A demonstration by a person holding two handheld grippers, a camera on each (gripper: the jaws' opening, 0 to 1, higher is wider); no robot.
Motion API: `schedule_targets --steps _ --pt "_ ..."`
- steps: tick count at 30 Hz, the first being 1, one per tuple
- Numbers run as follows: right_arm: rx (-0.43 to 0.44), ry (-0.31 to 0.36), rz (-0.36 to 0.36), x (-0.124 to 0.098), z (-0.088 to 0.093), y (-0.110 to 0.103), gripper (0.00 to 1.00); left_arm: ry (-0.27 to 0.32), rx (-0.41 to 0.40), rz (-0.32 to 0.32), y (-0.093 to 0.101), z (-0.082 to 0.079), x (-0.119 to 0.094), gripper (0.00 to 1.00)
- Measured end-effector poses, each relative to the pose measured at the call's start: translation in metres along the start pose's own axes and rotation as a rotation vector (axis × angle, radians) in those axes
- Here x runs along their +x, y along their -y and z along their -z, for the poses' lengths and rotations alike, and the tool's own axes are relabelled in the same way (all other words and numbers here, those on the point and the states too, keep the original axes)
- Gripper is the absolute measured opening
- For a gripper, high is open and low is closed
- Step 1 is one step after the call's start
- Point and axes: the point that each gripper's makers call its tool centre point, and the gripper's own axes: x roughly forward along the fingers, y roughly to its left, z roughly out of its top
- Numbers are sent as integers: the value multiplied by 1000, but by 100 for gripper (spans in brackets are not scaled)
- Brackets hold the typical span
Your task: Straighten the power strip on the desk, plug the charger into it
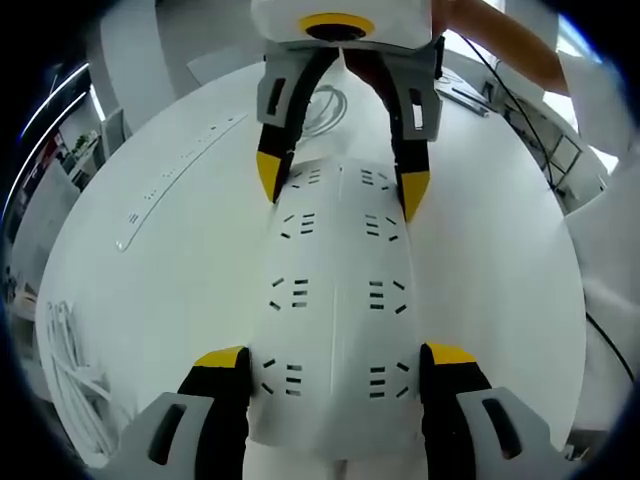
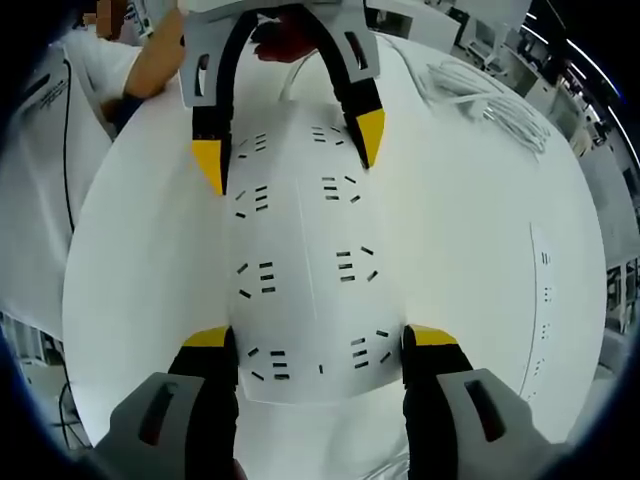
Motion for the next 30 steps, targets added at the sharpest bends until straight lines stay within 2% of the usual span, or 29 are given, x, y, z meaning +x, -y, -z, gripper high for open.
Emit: schedule_targets --steps 30 --pt "49 14 22 -3 7 -7 66 15 29 17 8 -4 3 70"
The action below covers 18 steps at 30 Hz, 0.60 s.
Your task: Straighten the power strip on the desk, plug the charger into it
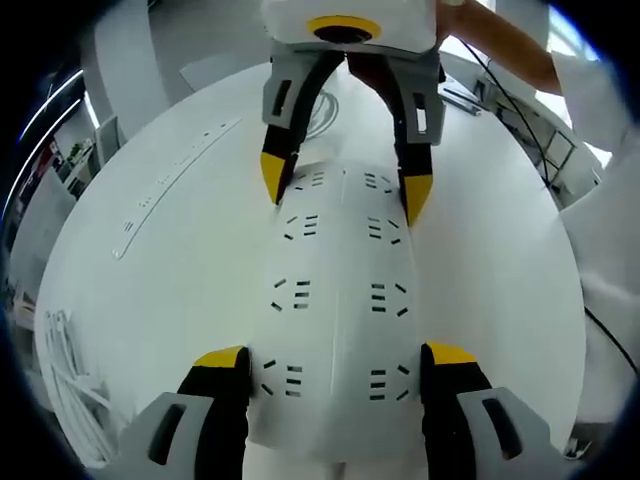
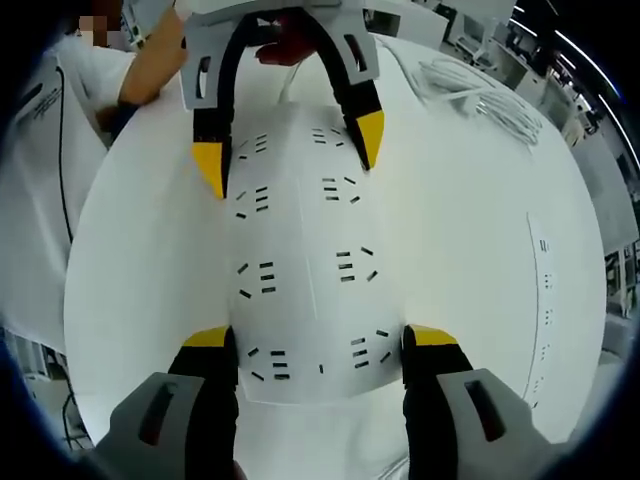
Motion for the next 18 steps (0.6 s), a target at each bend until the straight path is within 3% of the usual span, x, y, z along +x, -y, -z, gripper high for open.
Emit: schedule_targets --steps 18 --pt "41 33 22 -1 -2 -6 66 15 15 13 2 -1 0 71"
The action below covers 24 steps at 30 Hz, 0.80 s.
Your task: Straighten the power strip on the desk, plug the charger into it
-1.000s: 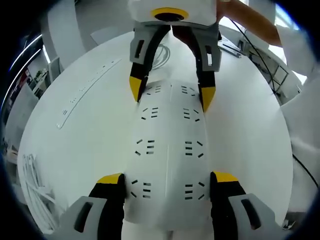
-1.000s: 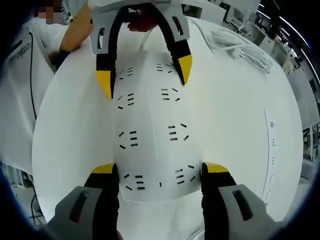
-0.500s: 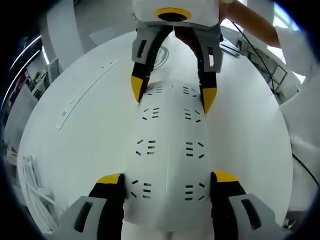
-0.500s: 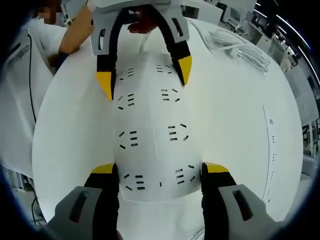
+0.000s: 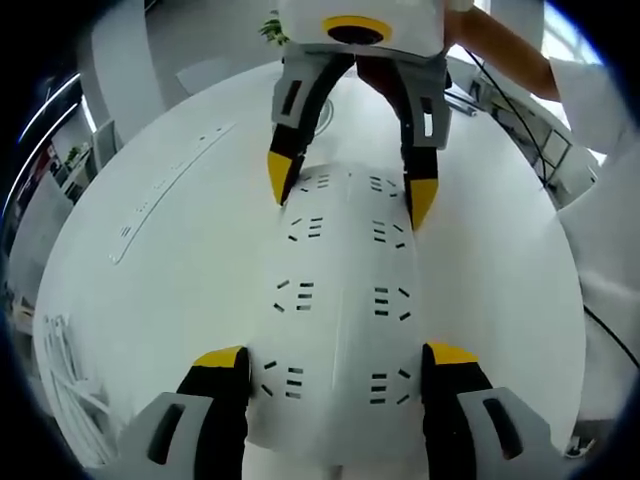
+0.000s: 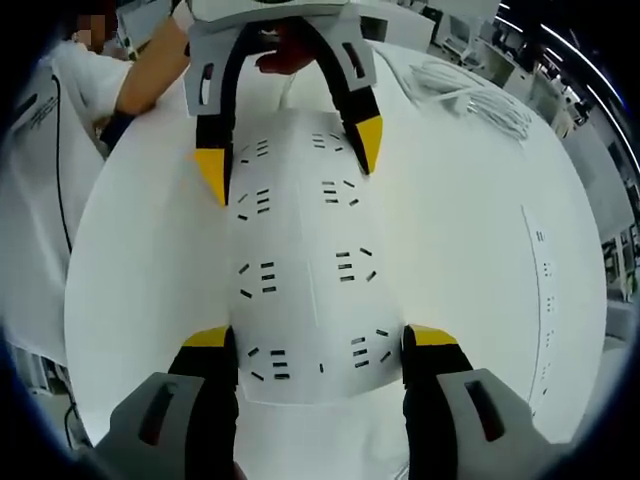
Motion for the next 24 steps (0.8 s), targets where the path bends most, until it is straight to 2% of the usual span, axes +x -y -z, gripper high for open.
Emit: schedule_targets --steps 17,24 --pt "20 7 8 1 0 1 66 2 6 2 -1 2 0 71" --pt "21 9 11 1 -2 -6 66 3 6 2 -1 2 0 71"
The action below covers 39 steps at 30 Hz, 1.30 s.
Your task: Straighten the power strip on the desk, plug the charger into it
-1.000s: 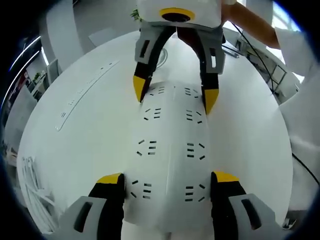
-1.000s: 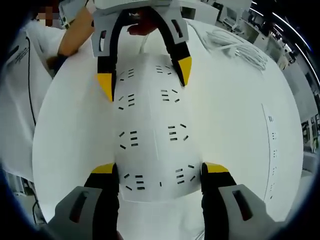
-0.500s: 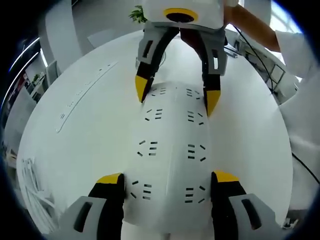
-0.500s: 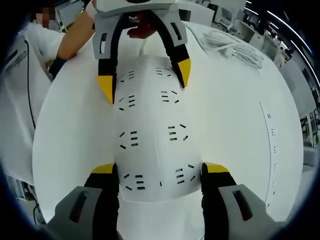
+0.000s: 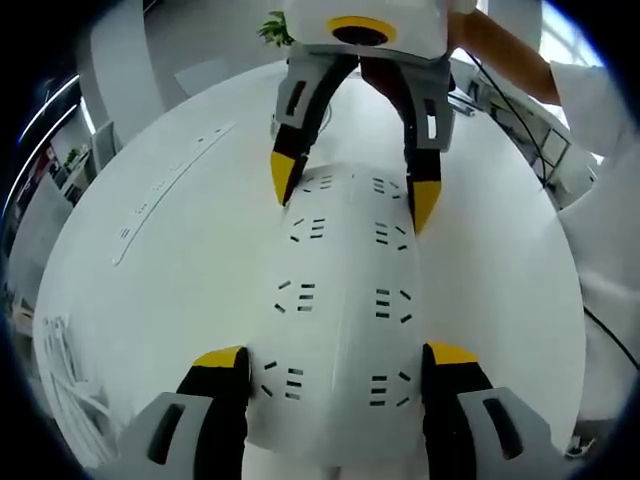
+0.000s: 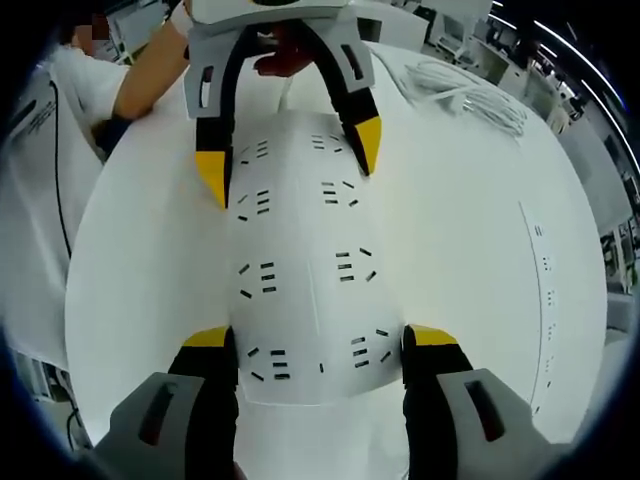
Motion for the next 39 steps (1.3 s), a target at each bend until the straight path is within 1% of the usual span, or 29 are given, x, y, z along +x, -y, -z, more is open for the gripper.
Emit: schedule_targets --steps 3,15,21,22,23,27,28,39 --pt "1 1 1 0 -1 -3 66 1 1 1 0 0 0 71" --pt "6 0 -1 0 1 1 66 3 4 3 1 -1 0 71" --pt "-3 6 -43 -2 0 -3 66 4 4 3 2 -1 0 71" --pt "-11 7 -52 -1 -1 -10 66 4 4 3 2 -1 0 71" --pt "-19 5 -59 -2 -1 -12 65 4 4 3 2 -1 0 71" --pt "-28 -1 -74 -2 -2 -15 65 6 2 2 2 -1 0 71" --pt "-30 -2 -78 -1 -1 -13 65 6 1 3 2 -1 0 71" --pt "-22 -11 -61 -1 -2 -16 65 9 5 5 1 -1 0 71"
